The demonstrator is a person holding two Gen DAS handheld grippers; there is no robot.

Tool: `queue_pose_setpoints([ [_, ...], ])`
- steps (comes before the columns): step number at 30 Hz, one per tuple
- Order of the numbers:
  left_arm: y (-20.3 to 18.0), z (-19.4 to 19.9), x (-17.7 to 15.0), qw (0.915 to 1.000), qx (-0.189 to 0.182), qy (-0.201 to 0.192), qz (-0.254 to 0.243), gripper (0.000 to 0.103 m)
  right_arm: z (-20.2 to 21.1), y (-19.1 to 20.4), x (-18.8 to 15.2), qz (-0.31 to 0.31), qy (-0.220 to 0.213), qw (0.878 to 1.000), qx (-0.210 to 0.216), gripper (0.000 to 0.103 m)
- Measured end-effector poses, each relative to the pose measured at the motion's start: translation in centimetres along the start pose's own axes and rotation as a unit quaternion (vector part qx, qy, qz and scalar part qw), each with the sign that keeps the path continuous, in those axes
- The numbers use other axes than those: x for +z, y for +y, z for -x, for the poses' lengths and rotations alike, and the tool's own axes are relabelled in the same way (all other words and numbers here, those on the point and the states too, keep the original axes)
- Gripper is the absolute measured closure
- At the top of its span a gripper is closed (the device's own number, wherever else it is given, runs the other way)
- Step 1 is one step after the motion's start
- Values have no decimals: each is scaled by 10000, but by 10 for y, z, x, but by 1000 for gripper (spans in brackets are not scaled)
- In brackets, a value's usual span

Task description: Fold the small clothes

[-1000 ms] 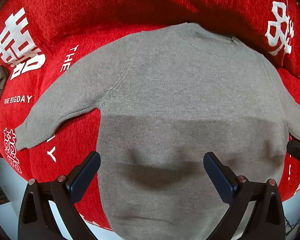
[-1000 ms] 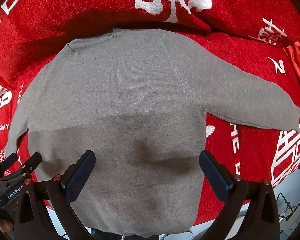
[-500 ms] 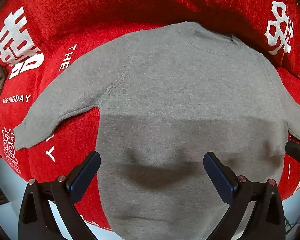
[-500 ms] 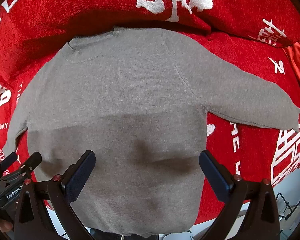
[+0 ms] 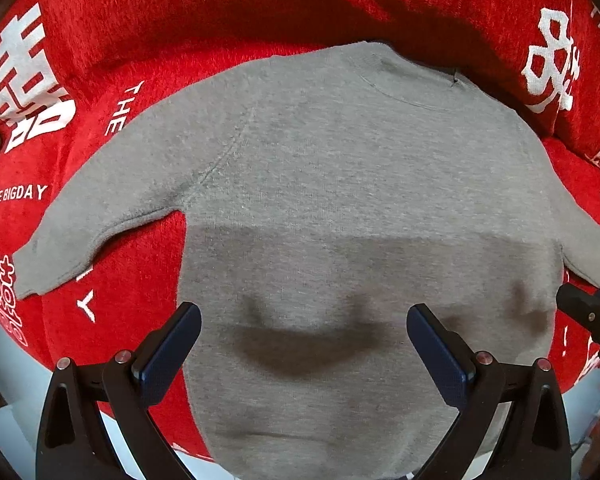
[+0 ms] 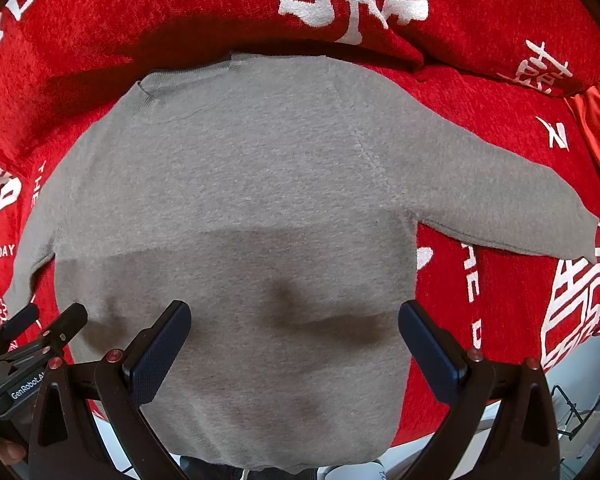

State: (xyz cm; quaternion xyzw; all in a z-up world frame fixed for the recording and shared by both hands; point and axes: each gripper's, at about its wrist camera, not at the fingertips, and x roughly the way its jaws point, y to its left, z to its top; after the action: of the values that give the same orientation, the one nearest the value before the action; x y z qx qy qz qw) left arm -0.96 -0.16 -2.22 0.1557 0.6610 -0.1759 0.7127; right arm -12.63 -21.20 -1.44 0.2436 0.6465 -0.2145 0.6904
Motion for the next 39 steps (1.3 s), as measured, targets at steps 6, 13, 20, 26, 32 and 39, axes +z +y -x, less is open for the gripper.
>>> queue_pose_setpoints([
  [6,9,-1,0,9996,-246,5,107,0,0,8,-2,37,-14,10000,50,0],
  [13,58,-4,-3,9952,-652,-105,723,0,-1,41,-8,456,-143,9988,68,0],
  [20,162,-12,-21,9840,-556,-507,1613,0,-10,86,-17,791,89,9966,198,0],
  [26,285,-27,-52,9491,-193,-853,3026,0,-20,125,-21,1048,204,9941,215,0],
  [32,377,-59,-73,9026,-569,-992,4151,0,-31,160,-24,1297,300,9909,182,0],
  [39,398,-78,-58,8941,-938,-1192,4214,0,-38,195,-23,1616,318,9863,85,0],
])
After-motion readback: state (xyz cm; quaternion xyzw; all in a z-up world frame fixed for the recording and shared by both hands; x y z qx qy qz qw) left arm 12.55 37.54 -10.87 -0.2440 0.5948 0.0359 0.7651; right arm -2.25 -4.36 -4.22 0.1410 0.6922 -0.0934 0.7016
